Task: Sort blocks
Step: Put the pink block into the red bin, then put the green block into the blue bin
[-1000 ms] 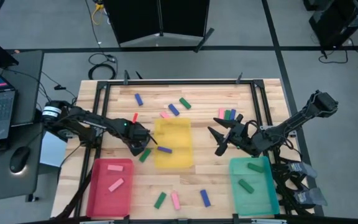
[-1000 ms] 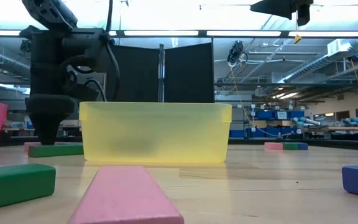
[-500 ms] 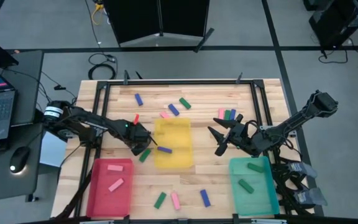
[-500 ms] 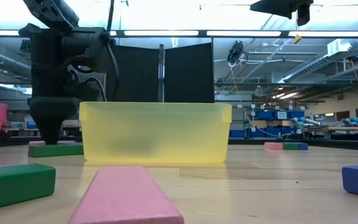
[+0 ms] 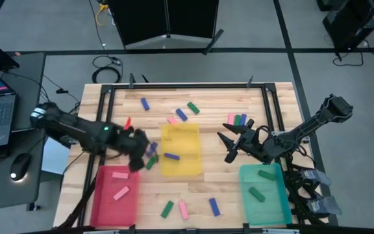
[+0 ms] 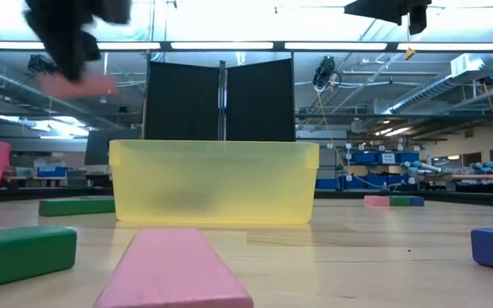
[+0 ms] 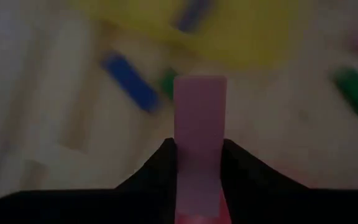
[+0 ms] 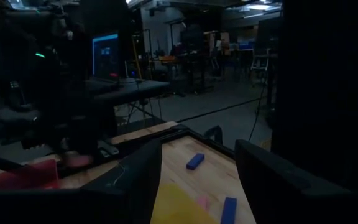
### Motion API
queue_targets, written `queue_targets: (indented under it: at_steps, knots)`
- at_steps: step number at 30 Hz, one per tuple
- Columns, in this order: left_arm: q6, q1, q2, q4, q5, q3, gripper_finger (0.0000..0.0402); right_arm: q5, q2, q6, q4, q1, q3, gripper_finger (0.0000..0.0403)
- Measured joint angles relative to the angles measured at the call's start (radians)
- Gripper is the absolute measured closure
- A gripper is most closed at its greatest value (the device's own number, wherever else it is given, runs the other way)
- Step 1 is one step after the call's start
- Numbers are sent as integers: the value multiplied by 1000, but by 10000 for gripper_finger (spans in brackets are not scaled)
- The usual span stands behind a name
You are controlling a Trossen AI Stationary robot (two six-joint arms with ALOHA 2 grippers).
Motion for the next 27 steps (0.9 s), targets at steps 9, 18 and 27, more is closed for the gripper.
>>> queue_targets:
  at_steps: [9, 18, 27]
  knots:
    - [-318, -271, 114, -106, 258, 5, 306, -2, 0, -10, 2, 0, 0, 189]
    - [-413, -384, 262, -69, 375, 5, 281, -17, 0, -8, 2, 0, 0, 193]
    - [-381, -380, 284, -73, 258, 28, 137, -65, 0, -1, 22, 1, 2, 196]
